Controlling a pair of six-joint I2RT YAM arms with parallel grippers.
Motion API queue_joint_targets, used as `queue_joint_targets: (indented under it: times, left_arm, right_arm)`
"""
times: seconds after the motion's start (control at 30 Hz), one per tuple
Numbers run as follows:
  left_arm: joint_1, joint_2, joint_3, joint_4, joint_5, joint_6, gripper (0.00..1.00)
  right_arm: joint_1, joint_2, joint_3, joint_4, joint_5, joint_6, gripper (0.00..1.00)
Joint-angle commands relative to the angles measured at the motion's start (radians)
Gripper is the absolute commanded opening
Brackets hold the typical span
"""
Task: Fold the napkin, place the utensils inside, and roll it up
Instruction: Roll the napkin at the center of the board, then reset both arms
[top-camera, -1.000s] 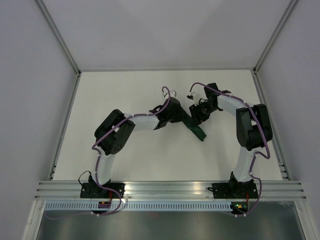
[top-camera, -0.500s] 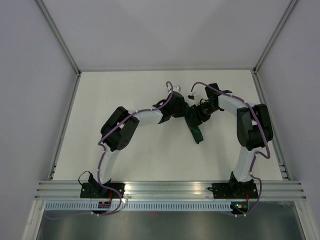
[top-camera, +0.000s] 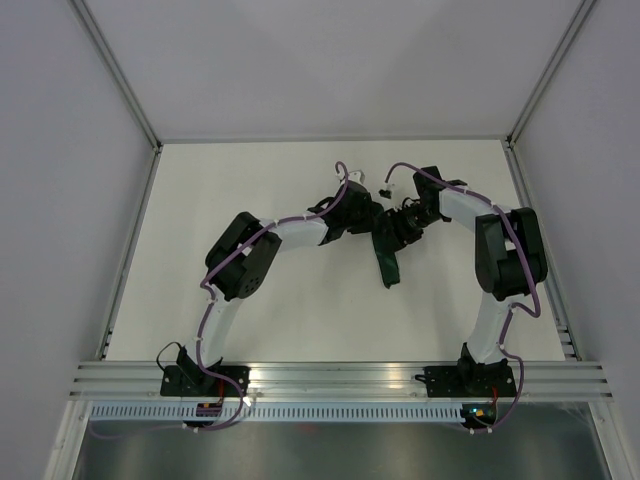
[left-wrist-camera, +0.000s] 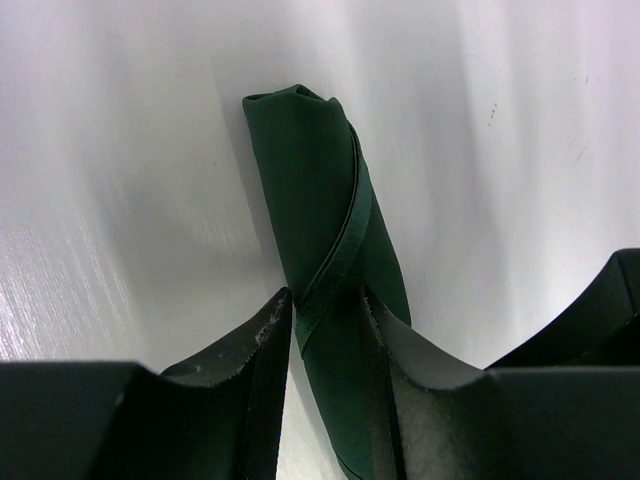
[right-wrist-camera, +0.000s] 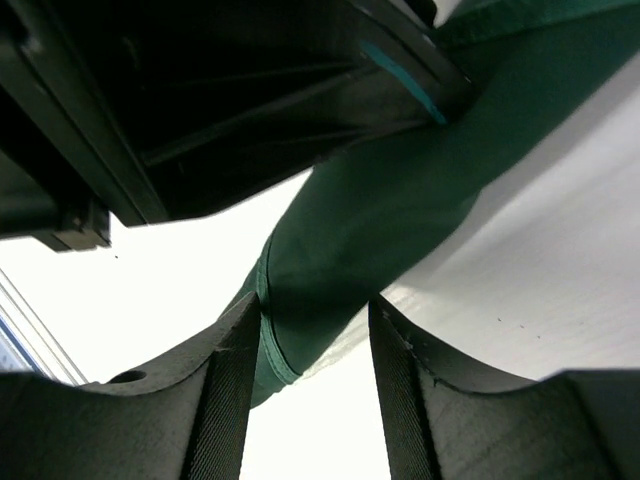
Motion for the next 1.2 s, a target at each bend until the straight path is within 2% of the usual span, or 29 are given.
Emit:
queue_joint_targets:
  times: [0.0,0.27,0.5,0.73,0.97,1.17]
  left_arm:
    - [0.006,-0.027,0.014,-0.006,0.012,0.061,0.38]
    - [0.023,-0.093,-0.007,0.009,0.016,0.098,0.40]
    - [0.056,-0.214,-0.103,0.024,0.009,0.123,0.40]
    - [0.070,-0.457,-0.254,-0.034,-0.002,0.192,0.40]
    - [0.072,-0.827,-0.415,-0.158,-0.016,0.256,0.41]
    - [0.072,-1.072,-0.527,-0.270,-0.022,0.296,0.43]
  right_arm:
    - [-0.022,-0.013,0.018,-0.031,-0.015,0.021,0.54]
    - [-0.054,-0.037,0.027,-0.068,-0.044,-0.008,0.58]
    - [-0.105,-0.085,0.061,-0.126,-0.121,-0.045,0.59]
    - [-0.211,-0.178,0.092,-0.134,-0.204,-0.033,0.60]
    - [-0.376,-0.313,0.066,-0.096,-0.284,-0.008,0.62]
    - [-0.499,-0.420,0.050,-0.100,-0.305,0.007,0.62]
